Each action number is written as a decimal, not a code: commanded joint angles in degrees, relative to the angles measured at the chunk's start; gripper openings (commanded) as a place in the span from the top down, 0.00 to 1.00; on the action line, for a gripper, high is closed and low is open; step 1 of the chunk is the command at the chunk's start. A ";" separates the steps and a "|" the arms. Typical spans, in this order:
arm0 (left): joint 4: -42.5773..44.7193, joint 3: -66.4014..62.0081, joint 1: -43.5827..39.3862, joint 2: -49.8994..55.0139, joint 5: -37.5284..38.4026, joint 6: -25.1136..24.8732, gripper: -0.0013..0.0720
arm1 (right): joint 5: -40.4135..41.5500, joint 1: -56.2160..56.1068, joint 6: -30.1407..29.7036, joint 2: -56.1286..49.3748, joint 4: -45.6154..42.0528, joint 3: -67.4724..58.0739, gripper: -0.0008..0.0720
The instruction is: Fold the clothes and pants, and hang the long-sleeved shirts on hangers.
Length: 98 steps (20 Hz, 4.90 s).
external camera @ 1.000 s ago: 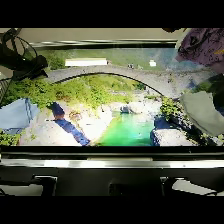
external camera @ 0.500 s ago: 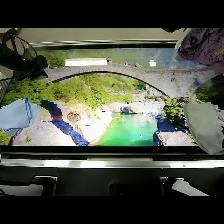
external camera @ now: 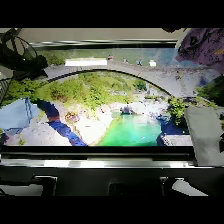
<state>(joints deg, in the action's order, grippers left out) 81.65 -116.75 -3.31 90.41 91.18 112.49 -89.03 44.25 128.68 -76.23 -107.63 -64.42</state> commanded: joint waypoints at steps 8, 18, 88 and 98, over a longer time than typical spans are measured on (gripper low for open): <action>0.04 0.72 -0.85 -0.50 1.36 -12.17 0.96 | 21.88 -14.49 -27.19 0.09 35.60 -20.24 0.91; 0.09 31.78 -4.96 -21.64 -13.11 -16.79 0.96 | 17.62 -53.33 -31.80 1.66 26.53 -20.24 0.95; 0.04 32.26 -4.98 -22.05 -11.72 -17.11 0.96 | 18.95 -55.10 -31.93 1.66 25.51 -20.26 0.94; 0.02 32.26 -4.98 -22.05 -11.72 -17.11 0.96 | 18.95 -55.10 -31.93 1.66 25.51 -20.26 0.94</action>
<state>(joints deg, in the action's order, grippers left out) 81.67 -84.51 -8.27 68.40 79.48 95.39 -70.08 -10.81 96.64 -74.59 -82.13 -84.62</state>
